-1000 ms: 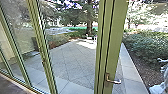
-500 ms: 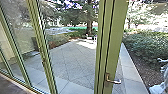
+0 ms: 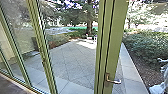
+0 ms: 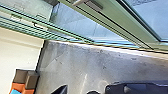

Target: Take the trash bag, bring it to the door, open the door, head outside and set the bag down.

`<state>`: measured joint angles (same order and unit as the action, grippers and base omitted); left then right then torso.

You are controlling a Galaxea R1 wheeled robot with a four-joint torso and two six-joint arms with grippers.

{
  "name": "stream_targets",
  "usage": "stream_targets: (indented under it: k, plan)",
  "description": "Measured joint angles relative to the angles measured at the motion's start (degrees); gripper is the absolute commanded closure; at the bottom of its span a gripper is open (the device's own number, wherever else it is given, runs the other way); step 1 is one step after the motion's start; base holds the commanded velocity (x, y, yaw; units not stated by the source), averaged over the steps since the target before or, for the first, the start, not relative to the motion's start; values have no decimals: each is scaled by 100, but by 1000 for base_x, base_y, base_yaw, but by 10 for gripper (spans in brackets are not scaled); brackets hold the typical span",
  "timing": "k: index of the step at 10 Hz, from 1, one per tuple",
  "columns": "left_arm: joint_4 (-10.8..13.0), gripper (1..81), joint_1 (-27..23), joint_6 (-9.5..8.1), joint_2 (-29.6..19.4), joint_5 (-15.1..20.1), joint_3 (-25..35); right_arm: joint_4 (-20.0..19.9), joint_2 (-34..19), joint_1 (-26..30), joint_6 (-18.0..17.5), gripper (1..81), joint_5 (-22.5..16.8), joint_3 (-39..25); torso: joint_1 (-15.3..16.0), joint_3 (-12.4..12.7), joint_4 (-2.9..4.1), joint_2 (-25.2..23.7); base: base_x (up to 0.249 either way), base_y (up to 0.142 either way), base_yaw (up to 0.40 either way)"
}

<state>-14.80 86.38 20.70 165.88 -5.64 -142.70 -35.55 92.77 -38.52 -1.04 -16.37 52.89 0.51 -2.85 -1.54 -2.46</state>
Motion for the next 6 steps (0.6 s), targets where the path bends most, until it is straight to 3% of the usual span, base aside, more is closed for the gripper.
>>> stream_targets:
  k: [4, 6]
  plan:
    - [0, 811, 2, -1, 22, 0, -38, 2, 393, 887, -668, 10, -697, 567, 2, 0, 0, 2, 0, 0, 0]
    - [0, 811, 5, -9, 17, -2, -38, 116, 635, 1328, -1200, 10, -1096, 870, 5, -2, 0, 2, 0, 0, 0]
